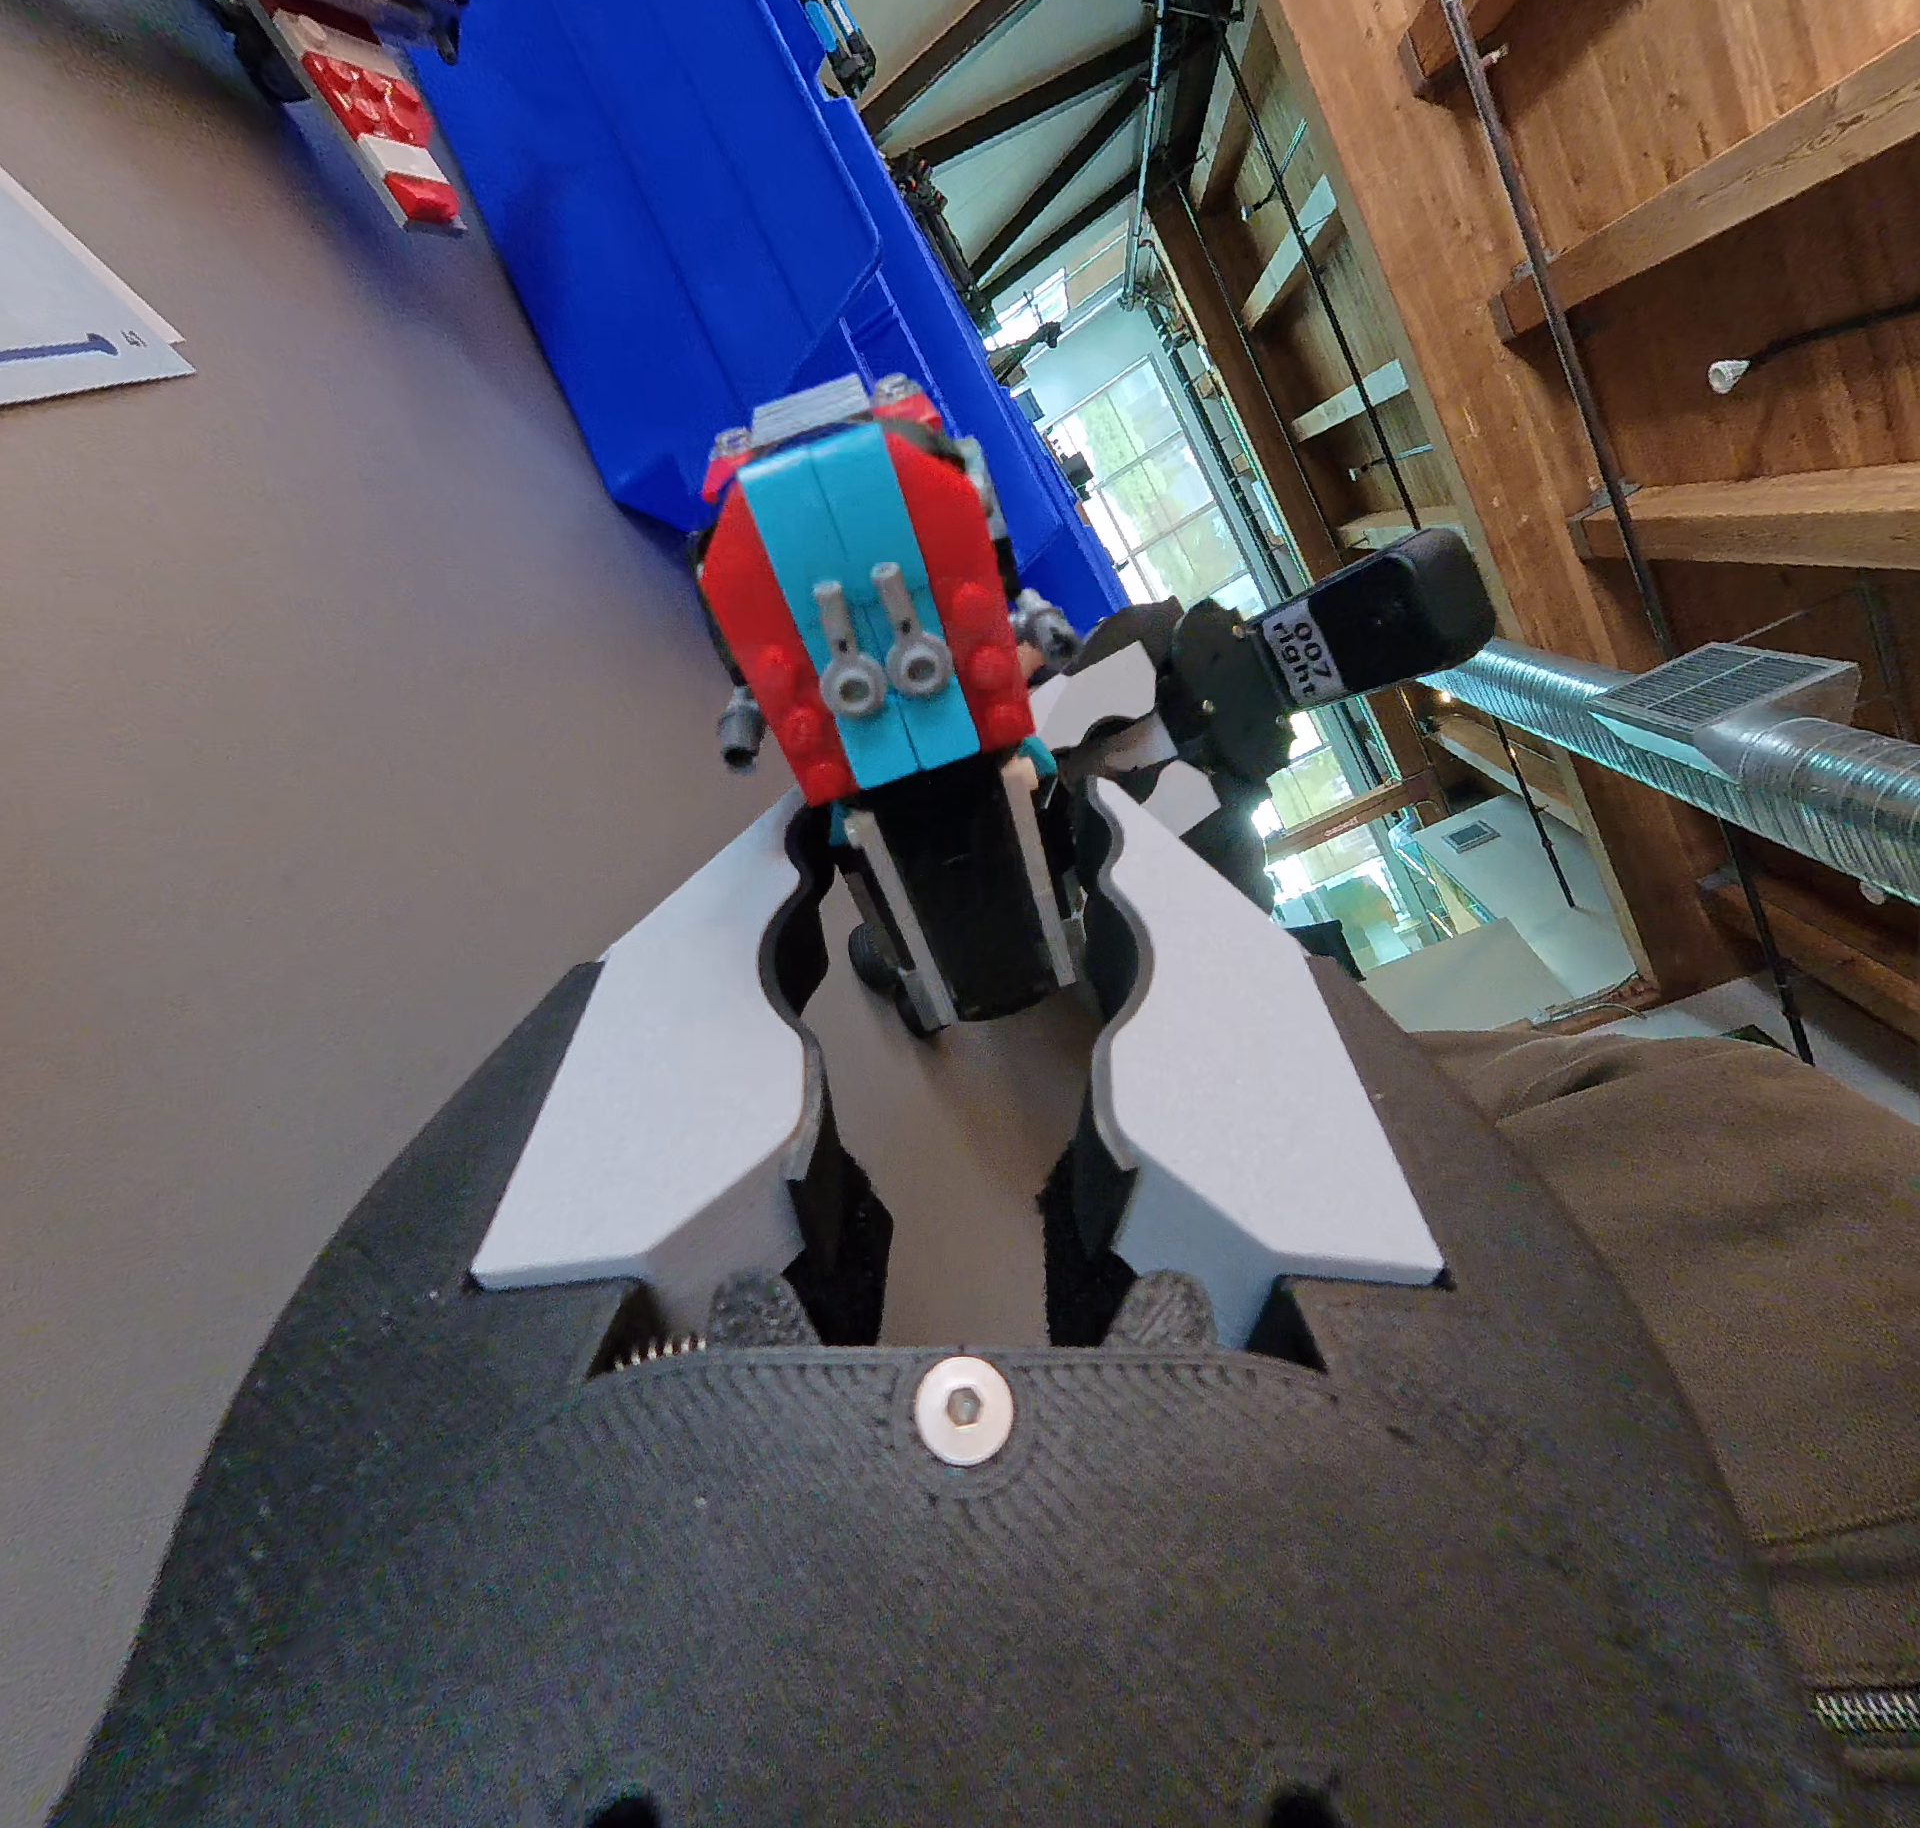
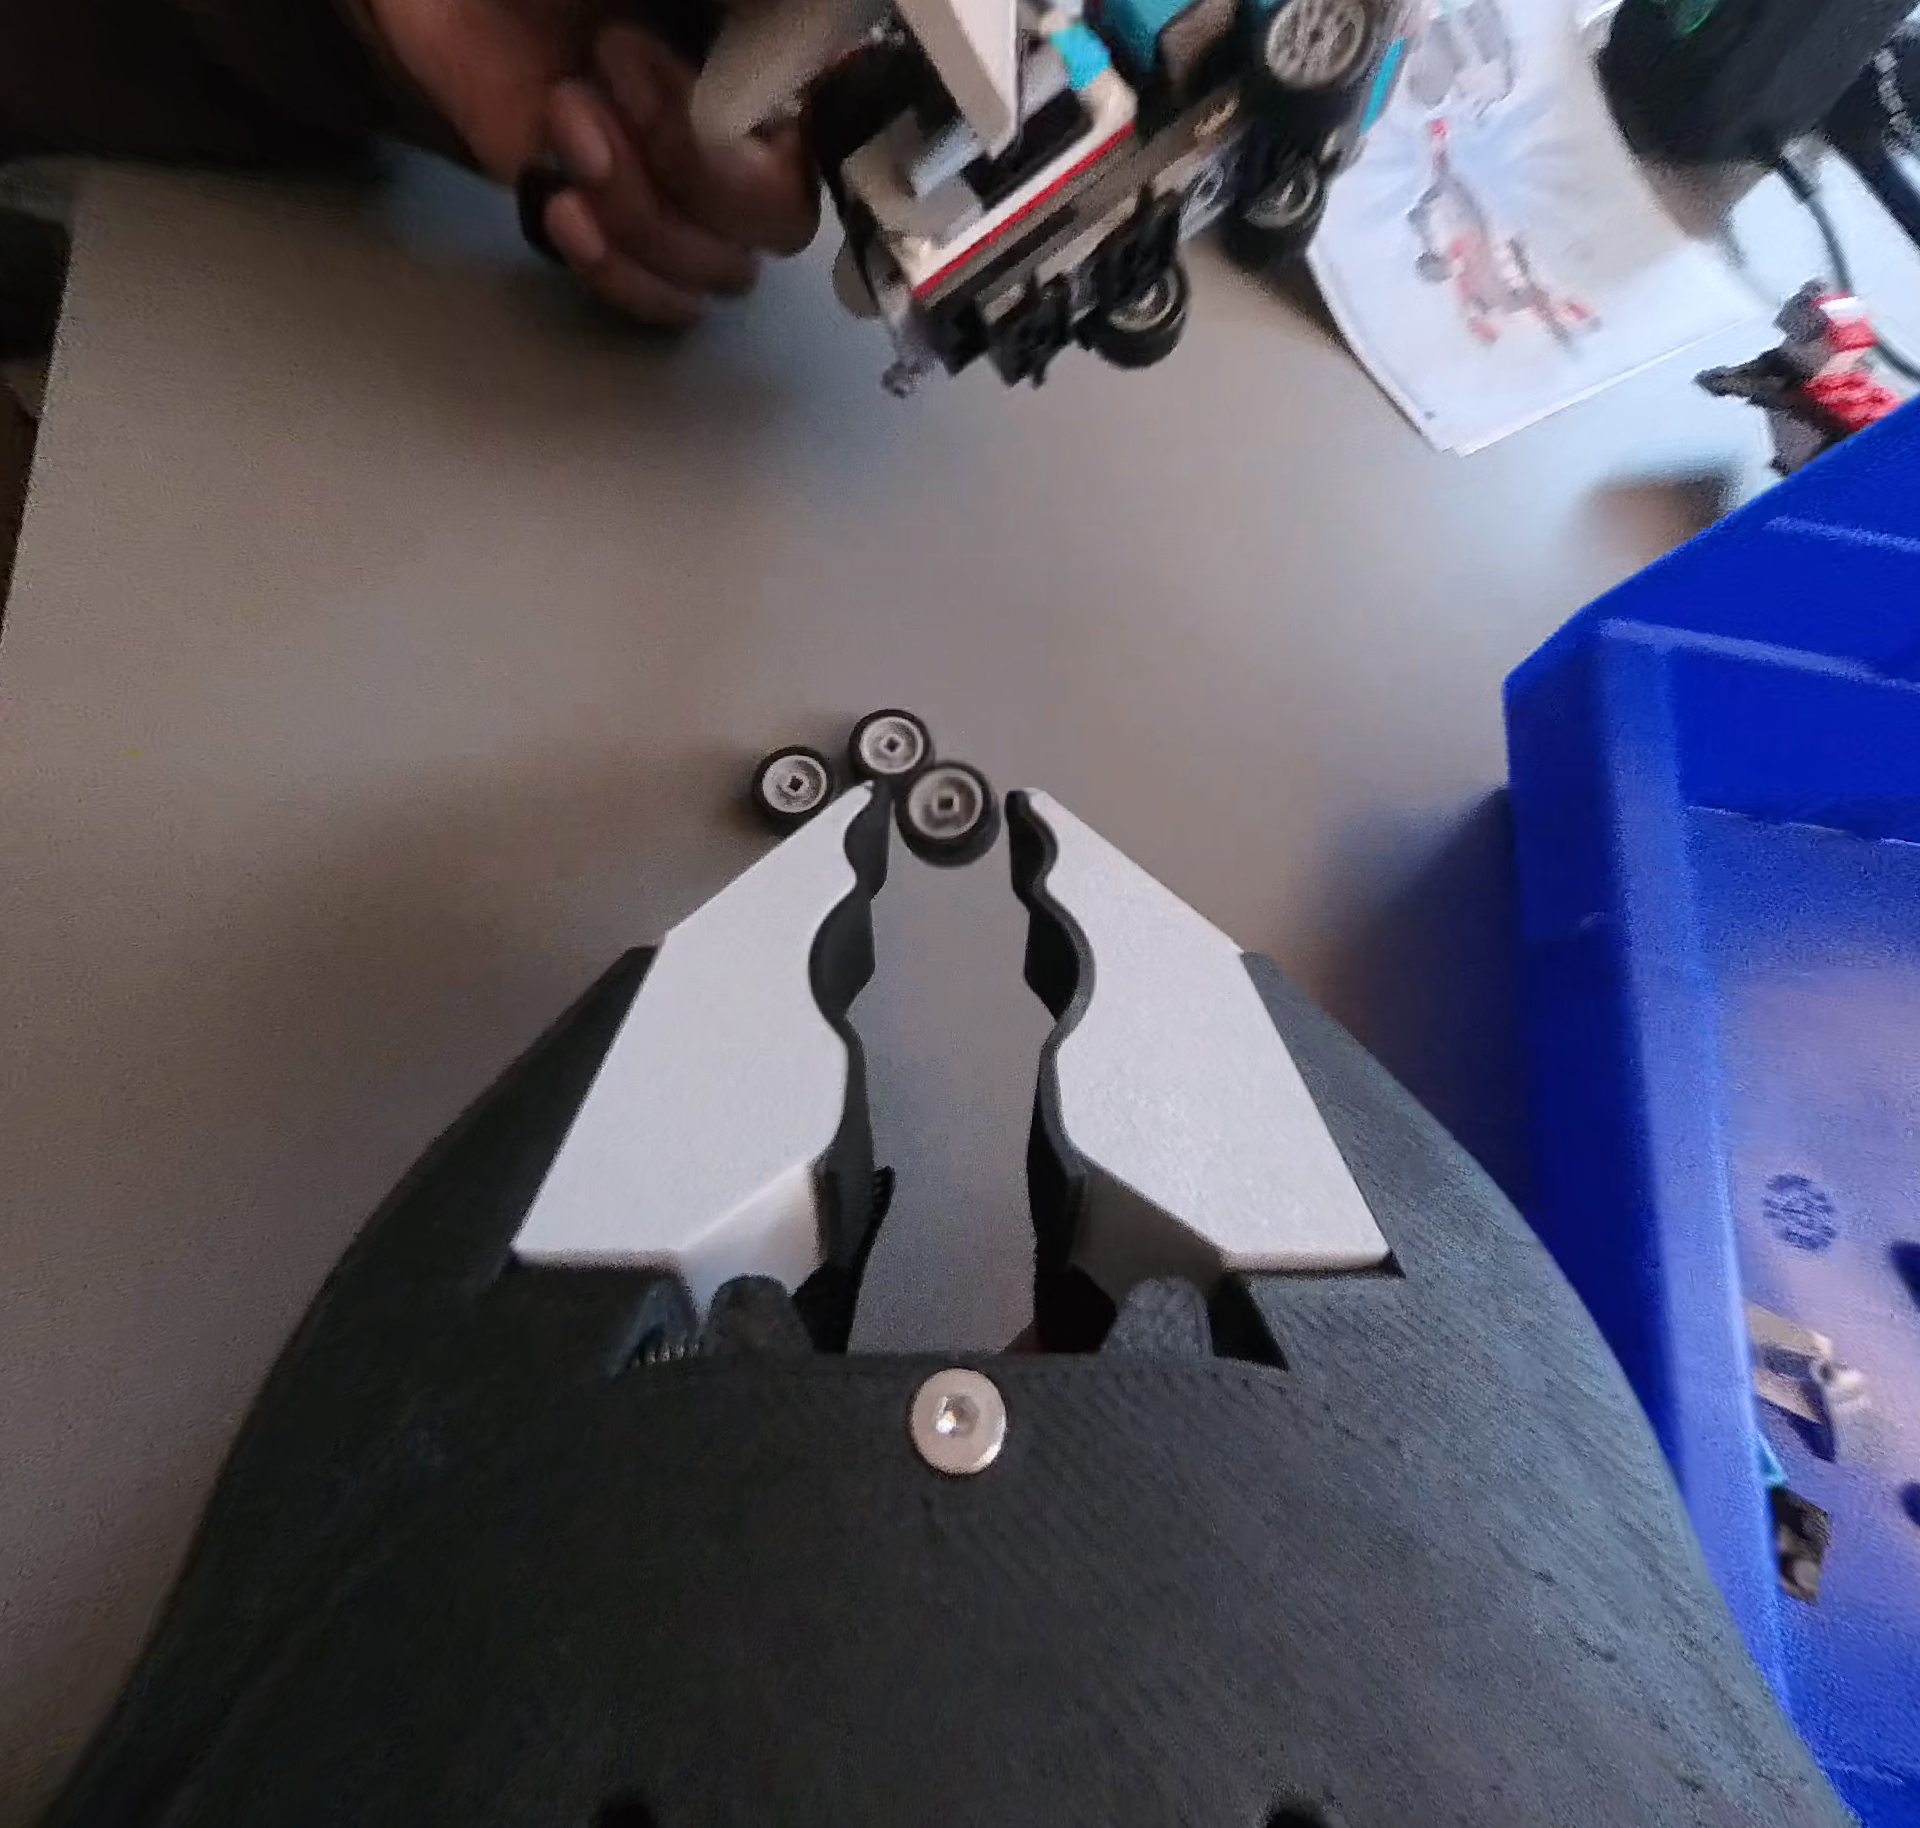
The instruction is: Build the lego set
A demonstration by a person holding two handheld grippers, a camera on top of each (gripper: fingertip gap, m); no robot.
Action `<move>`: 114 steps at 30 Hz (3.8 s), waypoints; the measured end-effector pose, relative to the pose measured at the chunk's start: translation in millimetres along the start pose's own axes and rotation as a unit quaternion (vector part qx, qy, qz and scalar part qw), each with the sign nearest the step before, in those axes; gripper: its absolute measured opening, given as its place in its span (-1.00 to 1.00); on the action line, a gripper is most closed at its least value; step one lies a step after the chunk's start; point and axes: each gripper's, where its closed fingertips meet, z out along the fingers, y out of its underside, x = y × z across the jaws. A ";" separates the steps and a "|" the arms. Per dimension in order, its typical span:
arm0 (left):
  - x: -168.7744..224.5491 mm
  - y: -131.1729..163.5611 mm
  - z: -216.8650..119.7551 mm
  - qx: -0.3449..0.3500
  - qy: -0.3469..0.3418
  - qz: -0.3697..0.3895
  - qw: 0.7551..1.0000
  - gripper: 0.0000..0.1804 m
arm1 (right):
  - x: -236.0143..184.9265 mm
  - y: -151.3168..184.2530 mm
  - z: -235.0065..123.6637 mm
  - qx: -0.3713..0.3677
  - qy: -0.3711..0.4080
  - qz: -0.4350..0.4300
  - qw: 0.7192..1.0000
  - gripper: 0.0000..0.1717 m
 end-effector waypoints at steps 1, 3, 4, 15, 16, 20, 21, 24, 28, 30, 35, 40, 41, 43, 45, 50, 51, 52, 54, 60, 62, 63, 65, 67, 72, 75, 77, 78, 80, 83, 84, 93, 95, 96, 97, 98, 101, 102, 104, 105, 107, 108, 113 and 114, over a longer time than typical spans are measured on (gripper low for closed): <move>0.0 0.2 0.1 0.000 0.000 0.000 1.000 -0.47 | 2.2 -2.0 -2.3 0.006 0.007 -0.002 1.000 -0.72; 0.4 1.4 0.5 -0.003 0.001 -0.001 1.000 -0.47 | 5.8 -4.1 -4.7 0.012 0.017 -0.003 1.000 -0.71; 0.5 2.4 0.9 -0.006 0.000 -0.002 1.000 -0.47 | 6.4 -3.8 -5.2 0.011 0.019 -0.002 1.000 -0.70; 1.2 4.1 2.1 -0.007 0.004 -0.011 1.000 -0.48 | 22.2 29.3 5.8 -0.067 0.052 0.034 0.996 -0.64; 1.3 4.2 2.0 -0.007 0.005 -0.011 1.000 -0.48 | 21.8 30.8 8.8 -0.072 0.051 0.037 0.995 -0.63; 1.3 4.1 1.9 -0.007 0.005 -0.011 1.000 -0.48 | 20.0 32.8 18.4 -0.078 0.048 0.038 0.995 -0.68; 1.4 4.2 1.9 -0.007 0.005 -0.011 1.000 -0.48 | 20.4 31.9 19.6 -0.077 0.050 0.037 0.995 -0.71; 1.2 4.2 2.1 -0.008 0.004 -0.010 1.000 -0.48 | 25.5 25.6 17.4 -0.064 0.068 0.028 0.995 -0.76; 0.2 3.5 1.8 -0.007 0.000 -0.007 1.000 -0.48 | 27.5 7.1 6.2 -0.024 0.081 0.016 0.996 -0.76; 0.0 3.3 1.7 -0.007 0.000 -0.007 1.000 -0.48 | 27.9 2.4 2.3 -0.016 0.089 0.008 0.996 -0.75; 0.2 4.4 2.3 -0.009 -0.002 -0.004 1.000 -0.48 | 29.8 -5.4 -0.2 0.003 0.097 0.006 0.995 -0.76; -0.4 3.6 1.9 -0.007 -0.003 -0.005 1.000 -0.48 | 32.7 1.9 1.0 -0.014 0.102 0.011 0.995 -0.76; -0.4 3.7 2.0 -0.007 -0.003 -0.005 1.000 -0.48 | 34.1 3.0 0.5 -0.016 0.105 0.014 0.994 -0.76; -0.3 4.0 2.1 -0.008 -0.003 -0.005 1.000 -0.48 | 37.3 5.4 -0.2 -0.019 0.110 0.026 0.993 -0.76; -0.3 4.0 2.2 -0.008 -0.003 -0.004 1.000 -0.48 | 43.3 11.1 -1.4 -0.031 0.124 0.035 0.991 -0.75; -0.3 3.9 2.1 -0.007 -0.003 -0.005 1.000 -0.47 | 60.9 21.7 -15.4 -0.050 0.169 0.063 0.982 -0.72; -0.4 4.0 2.1 -0.007 -0.003 -0.004 1.000 -0.47 | 65.0 21.6 -18.7 -0.047 0.181 0.070 0.980 -0.72; -0.3 4.1 2.3 -0.008 -0.004 -0.004 1.000 -0.47 | 69.1 21.3 -21.1 -0.044 0.193 0.078 0.977 -0.72; -0.4 4.2 2.3 -0.008 -0.004 -0.004 1.000 -0.47 | 76.1 24.0 -22.8 -0.046 0.215 0.098 0.971 -0.72; -0.4 3.8 2.1 -0.007 -0.004 -0.004 1.000 -0.47 | 83.3 42.3 -16.4 -0.078 0.240 0.165 0.953 -0.67; -0.3 4.1 2.2 -0.007 -0.004 -0.003 1.000 -0.47 | 87.3 48.3 -15.7 -0.085 0.250 0.180 0.948 -0.61; -0.2 4.1 2.2 -0.007 -0.004 -0.003 1.000 -0.47 | 87.8 51.7 -14.2 -0.091 0.249 0.185 0.946 -0.59; -0.2 3.9 2.1 -0.007 -0.004 -0.004 1.000 -0.48 | 88.3 55.8 -10.9 -0.097 0.246 0.188 0.946 -0.56; -0.1 3.7 1.8 -0.006 -0.004 -0.004 1.000 -0.48 | 87.9 55.1 -8.0 -0.093 0.241 0.188 0.948 -0.56; 0.1 3.1 1.6 -0.004 -0.004 -0.003 1.000 -0.48 | 85.5 51.8 -4.0 -0.087 0.232 0.173 0.953 -0.76; 0.4 3.0 1.6 -0.004 -0.004 -0.003 1.000 -0.48 | 83.4 45.9 -3.4 -0.080 0.227 0.155 0.958 -0.77; 0.3 2.9 1.4 -0.004 -0.004 -0.002 1.000 -0.48 | 81.5 38.3 -4.7 -0.068 0.224 0.137 0.962 -0.77; 0.2 2.8 1.5 -0.003 -0.004 -0.002 1.000 -0.48 | 80.1 33.5 -5.5 -0.061 0.222 0.124 0.965 -0.77; 0.0 2.6 1.5 -0.003 -0.005 -0.002 1.000 -0.48 | 76.6 22.6 -7.7 -0.042 0.217 0.098 0.970 -0.77; -0.2 2.4 1.3 -0.003 -0.005 -0.003 1.000 -0.48 | 68.2 5.5 -9.8 -0.007 0.199 0.067 0.978 -0.77; -0.2 2.4 1.2 -0.003 -0.005 -0.003 1.000 -0.48 | 65.3 1.4 -10.0 0.001 0.192 0.061 0.979 -0.77; -0.3 2.2 0.8 -0.002 -0.003 -0.006 1.000 -0.48 | 45.9 -6.5 -0.9 0.011 0.143 0.030 0.989 -0.77; -0.2 1.9 0.6 -0.002 -0.003 -0.006 1.000 -0.48 | 44.7 -6.6 0.2 0.012 0.139 0.030 0.990 -0.77; -0.2 2.0 0.5 -0.002 -0.003 -0.006 1.000 -0.48 | 44.3 -6.5 0.6 0.012 0.138 0.030 0.990 -0.79; -0.2 2.0 0.7 -0.002 -0.003 -0.007 1.000 -0.48 | 44.1 -6.5 0.9 0.012 0.137 0.030 0.990 -0.79; -0.1 2.1 0.7 -0.002 -0.003 -0.007 1.000 -0.48 | 44.0 -6.4 1.2 0.012 0.137 0.030 0.990 -0.79; -0.1 1.9 0.5 -0.001 -0.003 -0.007 1.000 -0.48 | 43.6 -2.7 1.9 0.003 0.134 0.034 0.990 -0.80; 0.0 2.0 0.4 -0.001 -0.003 -0.007 1.000 -0.48 | 44.4 -0.4 1.2 -0.003 0.135 0.035 0.990 -0.79; 0.1 2.1 0.4 -0.001 -0.003 -0.007 1.000 -0.48 | 45.4 4.2 -2.0 -0.012 0.133 0.040 0.990 -0.78; 0.2 2.2 0.5 -0.002 -0.003 -0.006 1.000 -0.48 | 44.8 5.2 -4.1 -0.013 0.129 0.042 0.991 -0.77; 0.3 2.6 0.8 -0.003 -0.003 -0.006 1.000 -0.47 | 38.8 5.8 -7.7 -0.011 0.108 0.041 0.993 -0.75; 0.3 2.8 0.8 -0.003 -0.003 -0.005 1.000 -0.47 | 34.0 5.6 -9.0 -0.010 0.095 0.037 0.995 -0.73; 0.6 2.6 0.5 -0.003 -0.002 -0.007 1.000 -0.48 | 0.6 10.4 -4.8 -0.016 0.017 0.013 1.000 -0.66; 0.8 2.8 0.6 -0.003 -0.002 -0.007 1.000 -0.48 | -4.6 14.3 -1.6 -0.027 0.006 0.006 1.000 -0.65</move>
